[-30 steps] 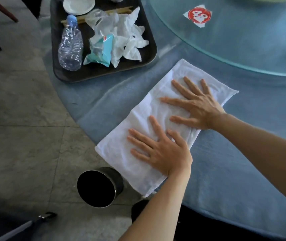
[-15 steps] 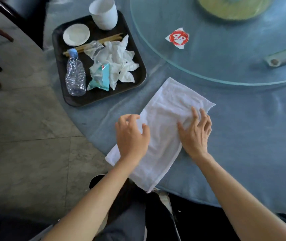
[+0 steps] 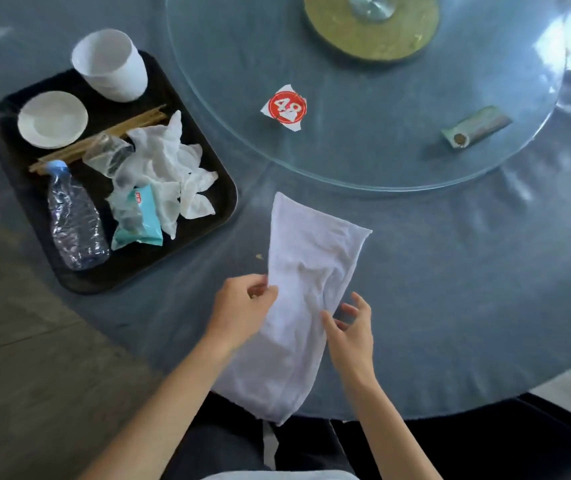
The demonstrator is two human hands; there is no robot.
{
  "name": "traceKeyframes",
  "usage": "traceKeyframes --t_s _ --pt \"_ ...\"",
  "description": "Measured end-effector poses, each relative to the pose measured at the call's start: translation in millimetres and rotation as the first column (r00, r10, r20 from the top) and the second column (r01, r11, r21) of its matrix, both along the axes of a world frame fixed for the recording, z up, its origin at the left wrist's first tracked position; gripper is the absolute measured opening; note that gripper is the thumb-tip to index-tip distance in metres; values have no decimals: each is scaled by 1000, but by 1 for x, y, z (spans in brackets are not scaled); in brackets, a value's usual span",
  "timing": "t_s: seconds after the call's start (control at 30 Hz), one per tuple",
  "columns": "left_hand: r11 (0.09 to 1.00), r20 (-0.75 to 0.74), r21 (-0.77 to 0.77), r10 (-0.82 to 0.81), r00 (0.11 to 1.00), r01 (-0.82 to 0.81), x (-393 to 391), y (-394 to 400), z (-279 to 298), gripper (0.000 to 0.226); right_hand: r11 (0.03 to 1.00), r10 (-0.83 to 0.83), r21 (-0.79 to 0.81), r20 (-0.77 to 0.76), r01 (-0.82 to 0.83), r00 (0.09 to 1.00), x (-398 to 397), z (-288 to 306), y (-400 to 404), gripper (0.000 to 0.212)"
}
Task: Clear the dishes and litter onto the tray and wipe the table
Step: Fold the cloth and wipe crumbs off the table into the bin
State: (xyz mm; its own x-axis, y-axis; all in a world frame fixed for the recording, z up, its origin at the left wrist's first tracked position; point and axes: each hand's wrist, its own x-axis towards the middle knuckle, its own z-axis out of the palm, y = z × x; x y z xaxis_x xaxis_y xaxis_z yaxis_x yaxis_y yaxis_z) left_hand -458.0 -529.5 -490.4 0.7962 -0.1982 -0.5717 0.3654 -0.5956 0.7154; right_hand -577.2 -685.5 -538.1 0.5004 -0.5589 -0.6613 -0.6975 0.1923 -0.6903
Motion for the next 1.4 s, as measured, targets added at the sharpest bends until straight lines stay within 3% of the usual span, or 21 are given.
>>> traceKeyframes --t_s 0.17,0.3,0.4,0.57,0.7,0.77,0.87,1.03,1.17,1.3,1.4 --pt "945 23 -208 -255 967 254 -22 -24 53 24 987 69 151 -59 -59 996 3 15 -13 57" --pt "910 -133 -366 -257 957 193 -24 -27 77 22 917 83 395 -54 -55 995 -1 39 -24 38" --pt "897 -194 -423 -230 954 130 -13 -16 92 25 894 81 439 40 -90 996 -9 64 -34 29" --pt "887 -214 -452 -216 953 100 13 3 110 24 870 -62 486 281 -86 958 -19 105 -48 61" --pt "891 -281 -452 -194 940 49 27 3 117 29 797 -15 585 267 -150 963 -14 112 -53 75" --pt "885 -257 -456 -233 938 95 29 -2 122 20 774 48 595 287 -217 957 -13 108 -56 78" --pt "882 -206 -453 -248 946 133 32 -9 137 28 783 27 590 283 -196 959 -11 106 -64 86" --pt "859 -179 -484 -284 942 167 40 -9 143 25 738 -43 666 213 -113 976 -5 99 -76 86" --pt "832 -185 -511 -354 917 218 42 -15 156 22 651 46 737 202 -183 978 14 93 -68 70" --pt "805 -306 -571 -391 868 161 50 -20 173 22 550 -4 821 186 -153 983 33 87 -55 84" --pt "813 -371 -581 -312 875 44 60 -18 180 26 562 -44 810 232 -168 972 44 85 -53 82"
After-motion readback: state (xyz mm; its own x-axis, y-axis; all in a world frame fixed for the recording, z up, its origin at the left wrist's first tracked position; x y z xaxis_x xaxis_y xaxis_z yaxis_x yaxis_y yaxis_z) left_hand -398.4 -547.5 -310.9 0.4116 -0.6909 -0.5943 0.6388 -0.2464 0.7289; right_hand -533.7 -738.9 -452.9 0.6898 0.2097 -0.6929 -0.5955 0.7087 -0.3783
